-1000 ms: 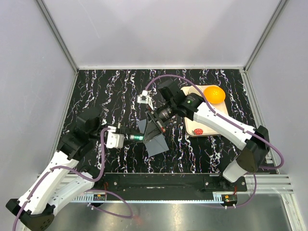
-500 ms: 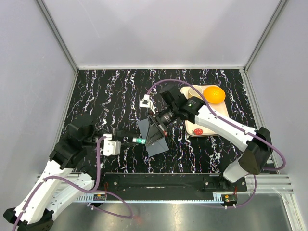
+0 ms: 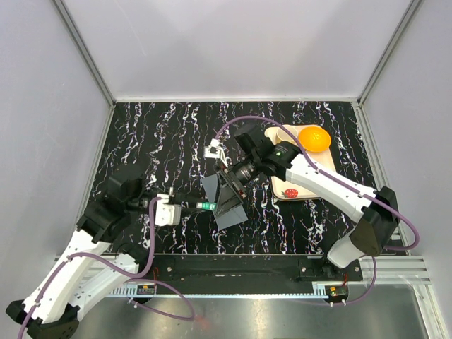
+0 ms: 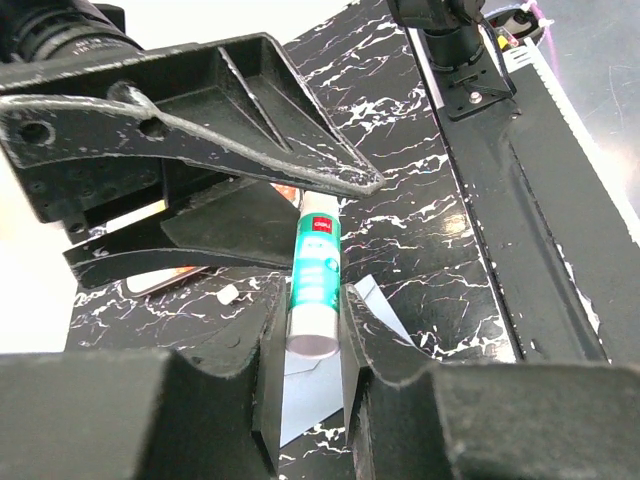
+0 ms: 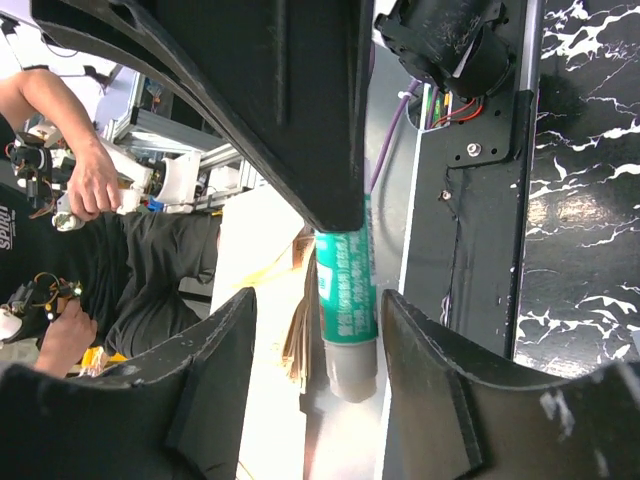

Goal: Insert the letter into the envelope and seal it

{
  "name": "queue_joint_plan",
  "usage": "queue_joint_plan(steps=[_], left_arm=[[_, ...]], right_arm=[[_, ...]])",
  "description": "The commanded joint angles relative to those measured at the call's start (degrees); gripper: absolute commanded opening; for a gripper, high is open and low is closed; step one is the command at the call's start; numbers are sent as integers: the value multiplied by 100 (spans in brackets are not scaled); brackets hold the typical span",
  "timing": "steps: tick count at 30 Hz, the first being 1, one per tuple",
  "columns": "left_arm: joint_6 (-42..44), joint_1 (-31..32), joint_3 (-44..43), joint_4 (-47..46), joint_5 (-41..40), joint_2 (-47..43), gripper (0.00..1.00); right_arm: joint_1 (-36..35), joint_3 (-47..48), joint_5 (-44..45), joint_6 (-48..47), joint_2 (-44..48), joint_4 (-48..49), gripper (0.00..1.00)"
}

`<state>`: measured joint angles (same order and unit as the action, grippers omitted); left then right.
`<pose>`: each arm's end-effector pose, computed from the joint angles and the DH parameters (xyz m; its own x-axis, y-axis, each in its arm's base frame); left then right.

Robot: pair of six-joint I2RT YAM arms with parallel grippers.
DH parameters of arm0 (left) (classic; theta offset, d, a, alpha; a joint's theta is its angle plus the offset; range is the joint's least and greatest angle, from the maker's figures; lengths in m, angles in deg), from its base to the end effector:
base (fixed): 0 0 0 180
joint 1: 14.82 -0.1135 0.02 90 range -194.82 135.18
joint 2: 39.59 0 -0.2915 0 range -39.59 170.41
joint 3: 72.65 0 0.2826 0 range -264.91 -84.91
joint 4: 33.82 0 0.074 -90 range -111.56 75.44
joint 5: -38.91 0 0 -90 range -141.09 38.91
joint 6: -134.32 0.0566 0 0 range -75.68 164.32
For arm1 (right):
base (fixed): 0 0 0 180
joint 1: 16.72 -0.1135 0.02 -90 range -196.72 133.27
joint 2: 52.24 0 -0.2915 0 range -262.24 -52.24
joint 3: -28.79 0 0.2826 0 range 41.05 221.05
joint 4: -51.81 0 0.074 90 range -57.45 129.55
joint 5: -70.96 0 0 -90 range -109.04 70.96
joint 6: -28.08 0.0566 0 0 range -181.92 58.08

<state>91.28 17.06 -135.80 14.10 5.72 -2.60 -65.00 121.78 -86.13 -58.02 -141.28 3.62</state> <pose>0.0924 -0.1133 0.3746 0.4788 0.1734 -0.8606 0.8779 -0.1060 0.4671 0.2046 0.3078 0.3574 -0.5128 -0.5354 -0.6711 -0.6965 -0.1975 0.6899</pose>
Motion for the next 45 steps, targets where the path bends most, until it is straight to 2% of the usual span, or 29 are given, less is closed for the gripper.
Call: queue_joint_plan(steps=[1,10,14,22,26,29,30,31,33,34,37,41,45], left_arm=[[313,46,-289,-77,242,212,0],[577,117,-281,-59,189,291,0],[604,143,-263,-15,251,291,0],[902,249,-325,371,418,396,0],[1026,319,-377,512,409,431,0],[991,345,-448,609,304,475,0],[964,345,-474,618,243,458,0],[929,345,-483,618,173,449,0],[789,345,-474,626,-21,344,8],[719,345,-457,635,-82,291,18],[490,345,-351,618,-241,11,38],[533,345,-211,618,-268,-385,43],[770,337,-184,609,-66,-439,44]], right_arm=[[-33,495,-243,-100,-166,-73,57],[-244,505,-305,-214,-351,-161,51],[-297,496,-278,-232,-395,-161,44],[-306,549,-252,-241,-483,-170,47],[-323,532,-226,-250,-510,-178,43],[-341,584,-164,-206,-588,-187,21],[-341,593,-181,-197,-589,-196,11],[-341,593,-182,-214,-589,-205,7],[-341,523,-173,-240,-528,-231,1],[-341,497,-155,-258,-501,-248,0],[-350,382,-173,-276,-352,-319,0],[-341,233,-217,-311,-185,-372,0],[-349,233,-401,-320,-211,-380,0]])
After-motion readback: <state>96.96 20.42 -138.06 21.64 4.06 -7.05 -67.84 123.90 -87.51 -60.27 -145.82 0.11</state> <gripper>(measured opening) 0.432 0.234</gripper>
